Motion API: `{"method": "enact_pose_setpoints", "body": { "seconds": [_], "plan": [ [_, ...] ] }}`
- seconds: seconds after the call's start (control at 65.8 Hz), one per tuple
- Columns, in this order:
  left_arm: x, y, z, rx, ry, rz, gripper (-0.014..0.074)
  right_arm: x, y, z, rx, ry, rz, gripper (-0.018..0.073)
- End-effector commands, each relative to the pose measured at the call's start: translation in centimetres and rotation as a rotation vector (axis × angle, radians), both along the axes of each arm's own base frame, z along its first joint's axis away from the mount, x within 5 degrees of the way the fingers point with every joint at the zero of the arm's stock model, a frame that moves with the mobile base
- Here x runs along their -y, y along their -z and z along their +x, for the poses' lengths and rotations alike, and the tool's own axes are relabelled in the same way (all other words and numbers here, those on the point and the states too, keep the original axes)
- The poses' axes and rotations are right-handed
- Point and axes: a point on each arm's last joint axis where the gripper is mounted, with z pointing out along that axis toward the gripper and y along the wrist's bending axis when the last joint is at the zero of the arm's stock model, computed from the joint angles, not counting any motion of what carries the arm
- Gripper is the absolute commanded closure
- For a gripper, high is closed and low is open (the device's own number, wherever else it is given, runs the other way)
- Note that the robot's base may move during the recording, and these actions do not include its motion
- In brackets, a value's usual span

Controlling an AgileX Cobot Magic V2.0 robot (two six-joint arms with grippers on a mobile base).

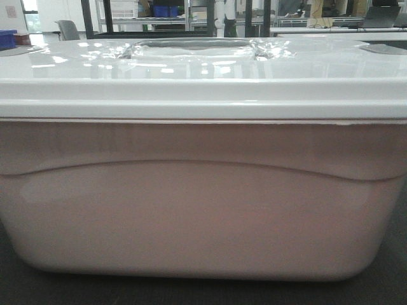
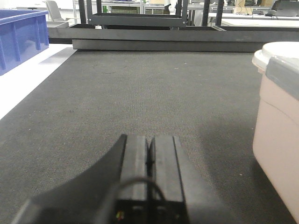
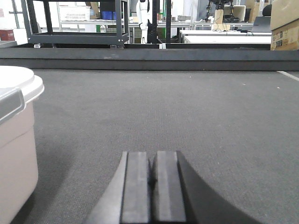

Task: Grab white bin and place on right shelf
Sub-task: 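Lower both grippers beside the bin's two short ends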

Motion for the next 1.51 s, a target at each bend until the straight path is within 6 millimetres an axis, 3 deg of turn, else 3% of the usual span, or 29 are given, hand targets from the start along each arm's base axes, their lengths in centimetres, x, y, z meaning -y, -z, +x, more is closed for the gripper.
{"method": "enact_pose_setpoints", "body": {
  "seconds": [0.0, 1.003, 1.186, 1.49],
  "plan": [
    [0.0, -0.8, 0.1, 0.076, 0.001, -0.026, 0.0715, 0.1, -0.9, -0.2, 0.105, 0.012, -0.009, 0.0505],
    [0.0, -1.1, 0.0, 0.099, 0.0, -0.029, 0.0715, 0.1, -1.2, -0.3, 0.133, 0.013, -0.004, 0.0505],
    [-0.1, -5.2, -0.8, 0.193, 0.003, -0.04, 0.0715, 0.0, -4.0, -1.0, 0.107, 0.005, -0.001, 0.0505],
    [-0.1, -14.7, -1.6, 0.215, 0.013, -0.034, 0.0715, -0.1, -13.4, -3.3, 0.103, -0.007, -0.004, 0.0505]
  ]
}}
